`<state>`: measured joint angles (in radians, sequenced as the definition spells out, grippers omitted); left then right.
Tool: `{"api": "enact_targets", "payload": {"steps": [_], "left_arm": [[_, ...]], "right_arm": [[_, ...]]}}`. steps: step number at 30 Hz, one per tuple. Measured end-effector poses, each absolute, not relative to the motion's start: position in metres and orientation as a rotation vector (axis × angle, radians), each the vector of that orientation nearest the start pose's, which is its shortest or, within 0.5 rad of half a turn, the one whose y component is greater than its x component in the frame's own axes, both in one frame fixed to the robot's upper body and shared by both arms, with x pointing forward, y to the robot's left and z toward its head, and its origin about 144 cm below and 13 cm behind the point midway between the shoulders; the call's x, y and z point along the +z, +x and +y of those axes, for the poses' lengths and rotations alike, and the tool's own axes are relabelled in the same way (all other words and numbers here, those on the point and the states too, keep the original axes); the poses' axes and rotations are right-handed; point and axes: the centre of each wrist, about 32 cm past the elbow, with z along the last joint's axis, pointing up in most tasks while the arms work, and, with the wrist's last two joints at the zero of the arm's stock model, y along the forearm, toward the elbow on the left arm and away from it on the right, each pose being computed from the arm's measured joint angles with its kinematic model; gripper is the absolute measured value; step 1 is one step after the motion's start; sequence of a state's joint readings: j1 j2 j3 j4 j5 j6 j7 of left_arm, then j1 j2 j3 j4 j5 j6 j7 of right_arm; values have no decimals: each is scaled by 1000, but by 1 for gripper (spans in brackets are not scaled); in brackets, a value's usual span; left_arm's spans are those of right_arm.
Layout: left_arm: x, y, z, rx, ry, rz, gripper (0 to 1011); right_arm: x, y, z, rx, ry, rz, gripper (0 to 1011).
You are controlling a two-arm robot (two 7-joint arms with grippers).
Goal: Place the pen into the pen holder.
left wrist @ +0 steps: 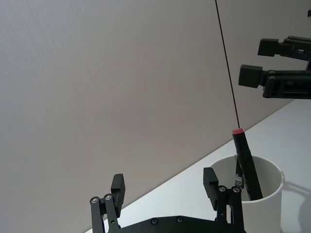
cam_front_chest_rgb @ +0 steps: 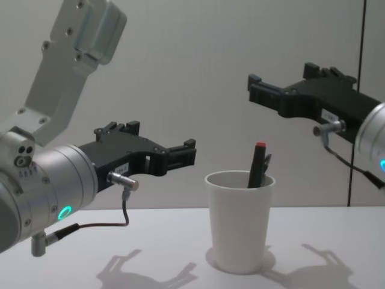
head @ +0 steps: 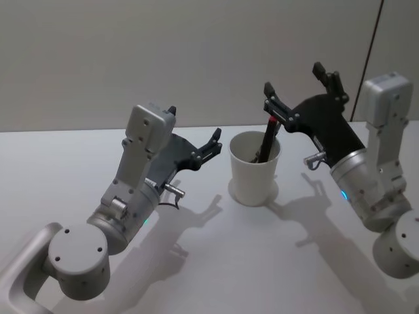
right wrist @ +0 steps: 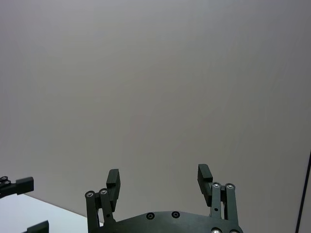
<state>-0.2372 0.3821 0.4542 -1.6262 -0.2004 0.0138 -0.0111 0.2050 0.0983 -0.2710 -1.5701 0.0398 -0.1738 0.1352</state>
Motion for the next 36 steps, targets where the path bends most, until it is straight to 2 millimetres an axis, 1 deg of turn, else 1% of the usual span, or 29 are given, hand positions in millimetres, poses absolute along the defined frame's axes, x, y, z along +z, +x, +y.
{"api": "enact_targets", "payload": {"steps": [8,17,18,24,29,36], "left_arm": [[1204,492,198,1124,61,-268,1001],[1204,492,198,1124,61,-268,1001],[1204,492,198,1124,61,-268,1001],[1204,492,198,1124,61,-268,1001],[1204,492,198,1124,61,-268,1001],[1204,492,198,1124,61,-268,1001]], "right_arm": [[1201,491,-186,-1175,163,-272,1001],[1193,468,-213,-1209,99,-176,1002],[1193,468,-213,-1209,99,-176,1002],[1190,453,-228,-1225,55,-115,1002],[1189,447,-234,-1229,36,-87,1001],[1189,443,-237,-1231,26,-74,1001]]}}
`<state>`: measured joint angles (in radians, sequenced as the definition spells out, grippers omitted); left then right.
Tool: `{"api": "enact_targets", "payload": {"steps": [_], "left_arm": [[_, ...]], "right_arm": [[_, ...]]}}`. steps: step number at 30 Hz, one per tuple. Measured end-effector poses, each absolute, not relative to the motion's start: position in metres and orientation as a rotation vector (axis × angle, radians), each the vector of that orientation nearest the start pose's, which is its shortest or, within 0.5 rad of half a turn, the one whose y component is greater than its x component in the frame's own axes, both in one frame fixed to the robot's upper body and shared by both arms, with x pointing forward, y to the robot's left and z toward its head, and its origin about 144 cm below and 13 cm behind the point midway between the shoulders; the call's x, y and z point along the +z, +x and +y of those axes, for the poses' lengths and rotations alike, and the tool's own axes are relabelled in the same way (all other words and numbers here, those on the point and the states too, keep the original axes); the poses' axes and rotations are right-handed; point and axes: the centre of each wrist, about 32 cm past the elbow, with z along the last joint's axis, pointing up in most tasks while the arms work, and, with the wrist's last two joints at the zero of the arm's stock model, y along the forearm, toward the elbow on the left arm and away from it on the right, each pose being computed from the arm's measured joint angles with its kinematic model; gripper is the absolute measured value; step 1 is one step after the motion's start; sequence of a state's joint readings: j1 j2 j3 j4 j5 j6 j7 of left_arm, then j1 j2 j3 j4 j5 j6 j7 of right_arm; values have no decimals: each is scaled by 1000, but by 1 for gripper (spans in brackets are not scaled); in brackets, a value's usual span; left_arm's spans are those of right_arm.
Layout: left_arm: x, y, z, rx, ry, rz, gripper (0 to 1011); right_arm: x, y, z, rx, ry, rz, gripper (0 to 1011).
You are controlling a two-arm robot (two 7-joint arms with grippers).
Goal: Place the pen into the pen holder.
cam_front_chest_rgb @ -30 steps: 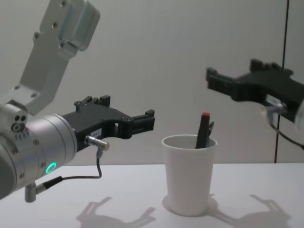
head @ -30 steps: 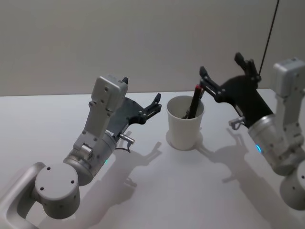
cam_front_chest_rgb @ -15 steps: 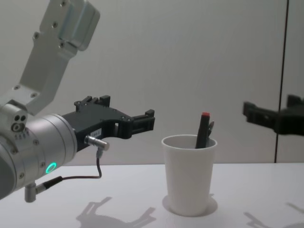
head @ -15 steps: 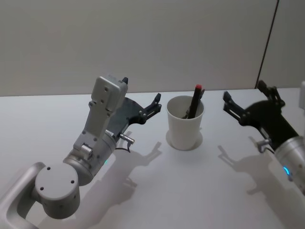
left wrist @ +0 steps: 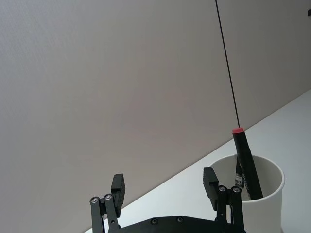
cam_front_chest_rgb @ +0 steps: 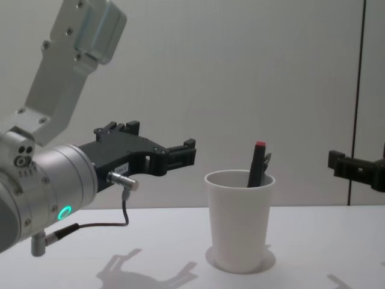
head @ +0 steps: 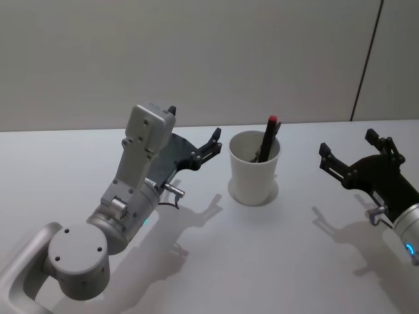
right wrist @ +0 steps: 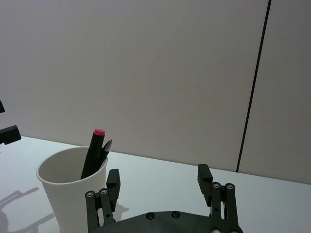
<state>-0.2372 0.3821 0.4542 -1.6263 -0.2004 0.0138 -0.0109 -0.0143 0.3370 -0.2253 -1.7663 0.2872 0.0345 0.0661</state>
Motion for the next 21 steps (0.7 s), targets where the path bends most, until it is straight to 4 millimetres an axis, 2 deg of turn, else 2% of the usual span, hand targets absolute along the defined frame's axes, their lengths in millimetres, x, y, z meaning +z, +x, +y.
{"api": "enact_targets", "payload": {"steps": [21], "left_arm": [[1204,492,198,1124,61,-268,1001]], "right_arm": [[1189,443,-237,-1230,26,-75,1002]]}}
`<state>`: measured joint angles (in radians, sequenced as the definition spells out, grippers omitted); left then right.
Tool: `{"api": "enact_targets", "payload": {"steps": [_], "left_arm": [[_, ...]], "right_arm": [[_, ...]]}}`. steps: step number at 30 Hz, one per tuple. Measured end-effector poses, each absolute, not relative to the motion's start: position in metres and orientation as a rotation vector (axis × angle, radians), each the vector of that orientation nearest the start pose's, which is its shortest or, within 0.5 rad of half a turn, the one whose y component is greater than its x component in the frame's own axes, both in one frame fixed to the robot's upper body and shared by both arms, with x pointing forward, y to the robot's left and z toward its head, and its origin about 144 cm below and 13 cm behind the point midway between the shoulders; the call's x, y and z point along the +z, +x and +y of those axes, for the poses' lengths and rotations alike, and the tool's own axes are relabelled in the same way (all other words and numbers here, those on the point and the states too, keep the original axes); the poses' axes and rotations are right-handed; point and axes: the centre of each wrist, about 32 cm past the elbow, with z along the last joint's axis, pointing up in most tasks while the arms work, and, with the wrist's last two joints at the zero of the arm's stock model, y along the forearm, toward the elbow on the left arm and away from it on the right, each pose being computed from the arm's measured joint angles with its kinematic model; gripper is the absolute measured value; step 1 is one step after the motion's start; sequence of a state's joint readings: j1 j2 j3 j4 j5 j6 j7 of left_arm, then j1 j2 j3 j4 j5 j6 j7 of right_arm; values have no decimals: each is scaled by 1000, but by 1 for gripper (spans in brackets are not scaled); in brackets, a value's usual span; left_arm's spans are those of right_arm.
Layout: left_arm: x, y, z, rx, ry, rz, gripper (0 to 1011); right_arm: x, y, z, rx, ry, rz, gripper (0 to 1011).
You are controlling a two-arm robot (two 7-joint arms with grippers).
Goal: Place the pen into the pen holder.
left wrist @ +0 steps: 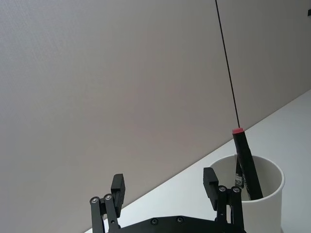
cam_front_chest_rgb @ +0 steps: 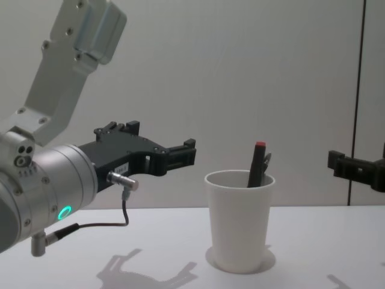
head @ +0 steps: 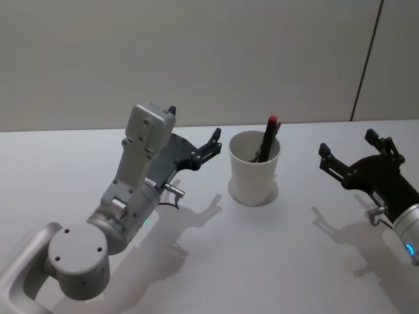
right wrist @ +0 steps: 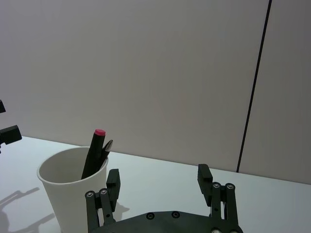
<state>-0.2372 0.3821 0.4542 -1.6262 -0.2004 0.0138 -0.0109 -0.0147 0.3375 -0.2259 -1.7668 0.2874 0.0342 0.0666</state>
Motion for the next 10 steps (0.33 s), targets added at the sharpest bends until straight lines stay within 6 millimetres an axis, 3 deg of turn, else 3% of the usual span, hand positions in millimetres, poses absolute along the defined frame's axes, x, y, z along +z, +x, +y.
{"api": "enact_targets", "payload": {"steps": [10], "left_arm": [[1204,492,198,1124,61,-268,1001]], "right_arm": [[1189,443,-237,-1229,26,-75,1001]]}}
